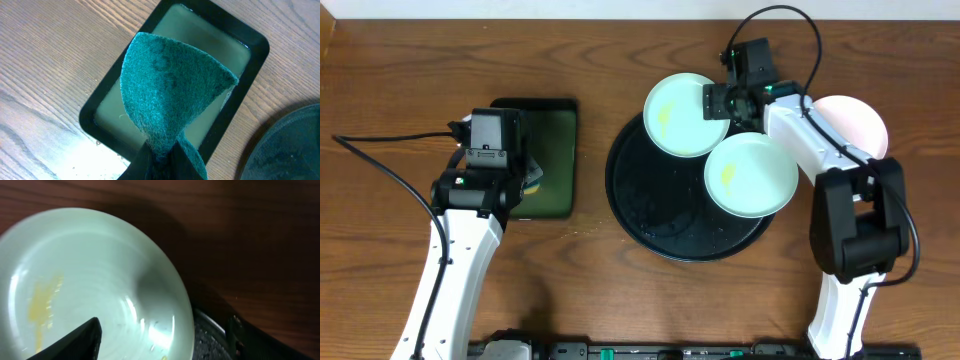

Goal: Clean dirty plates on tray and stack at the side
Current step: 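Grip the rim of a pale green plate with the right gripper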

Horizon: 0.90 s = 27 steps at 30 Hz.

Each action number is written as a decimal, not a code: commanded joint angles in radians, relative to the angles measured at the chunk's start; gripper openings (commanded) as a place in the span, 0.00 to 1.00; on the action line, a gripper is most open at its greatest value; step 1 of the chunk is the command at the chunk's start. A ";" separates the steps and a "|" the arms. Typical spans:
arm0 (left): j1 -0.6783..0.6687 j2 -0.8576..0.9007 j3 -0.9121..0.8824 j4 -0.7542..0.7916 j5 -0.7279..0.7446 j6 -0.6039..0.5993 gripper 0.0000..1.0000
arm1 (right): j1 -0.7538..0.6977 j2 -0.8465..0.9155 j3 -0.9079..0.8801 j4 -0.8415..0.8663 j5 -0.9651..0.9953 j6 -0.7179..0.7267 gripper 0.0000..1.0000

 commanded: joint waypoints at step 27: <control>0.006 0.085 -0.016 0.068 0.009 0.009 0.07 | 0.111 0.056 0.187 -0.218 -0.166 0.004 0.01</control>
